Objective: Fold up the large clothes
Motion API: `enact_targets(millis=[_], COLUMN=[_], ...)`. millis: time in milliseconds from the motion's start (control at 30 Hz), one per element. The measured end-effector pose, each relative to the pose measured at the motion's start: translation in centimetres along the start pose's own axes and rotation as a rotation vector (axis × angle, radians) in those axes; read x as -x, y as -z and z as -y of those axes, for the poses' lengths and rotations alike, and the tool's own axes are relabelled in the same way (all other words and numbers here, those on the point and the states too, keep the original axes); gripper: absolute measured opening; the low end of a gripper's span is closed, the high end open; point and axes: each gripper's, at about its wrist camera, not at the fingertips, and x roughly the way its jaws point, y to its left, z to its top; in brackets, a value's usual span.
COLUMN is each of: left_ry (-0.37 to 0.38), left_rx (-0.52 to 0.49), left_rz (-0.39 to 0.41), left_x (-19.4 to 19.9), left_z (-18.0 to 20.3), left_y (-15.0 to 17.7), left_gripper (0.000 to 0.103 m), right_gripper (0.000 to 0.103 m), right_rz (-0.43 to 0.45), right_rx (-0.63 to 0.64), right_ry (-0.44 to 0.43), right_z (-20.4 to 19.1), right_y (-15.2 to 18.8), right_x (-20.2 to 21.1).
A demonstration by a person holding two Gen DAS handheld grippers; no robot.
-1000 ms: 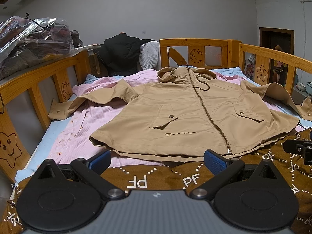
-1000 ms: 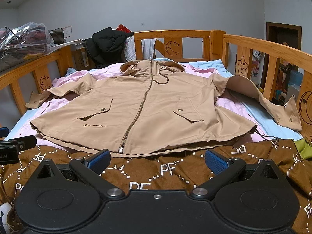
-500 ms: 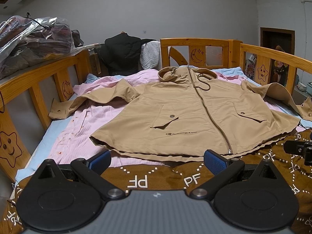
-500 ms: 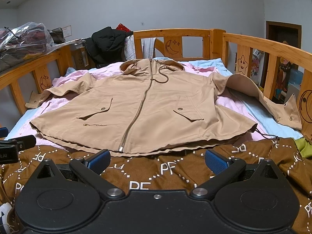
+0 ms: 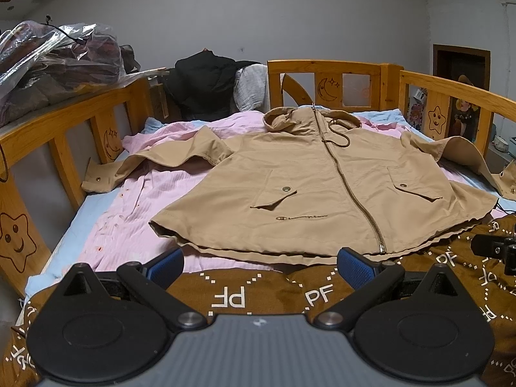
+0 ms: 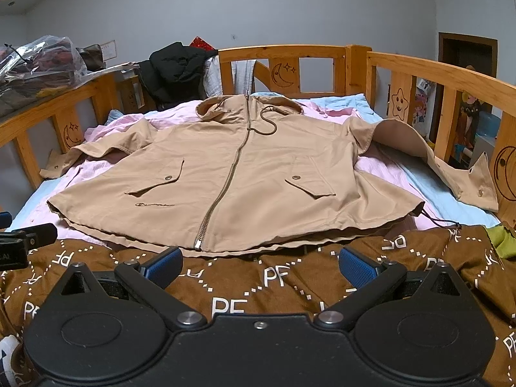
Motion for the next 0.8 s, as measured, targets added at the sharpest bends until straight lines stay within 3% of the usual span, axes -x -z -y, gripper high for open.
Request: enact_targets(millis=[167, 300, 400, 567, 800], left_ry=[-0.028, -0.026, -0.025, -0.043, -0.014], left_rx=[0.004, 0.022, -0.02, -0.123, -0.215], left_rz=[-0.046, -0.108, -0.102, -0.028, -0.123], left_x=[-0.6, -1.5, -1.8, -1.2, -1.8], left_z=[0.2, 0.1, -0.1, 0.2, 1.5], left_y=[-0.5, -2.0, -4.6, -9.8, -16.1], left_gripper=[0.103, 0.103, 0.103, 0.103, 0.103], right_gripper=[0.103, 0.103, 0.103, 0.103, 0.102], right_rz=[-0.051, -0.106, -0.144, -0.135, -0.14], right_rx=[0.003, 0.041, 0.035, 0.022, 0.012], right_ry=[0.008, 0.086, 0.155, 0.173, 0.171], right_z=[0.0, -0.5, -0.2, 0.3, 0.9], right_y=[0.3, -0.7, -1.7, -3.2, -5.7], right_x=[-0.8, -1.6, -2.3, -2.5, -3.5])
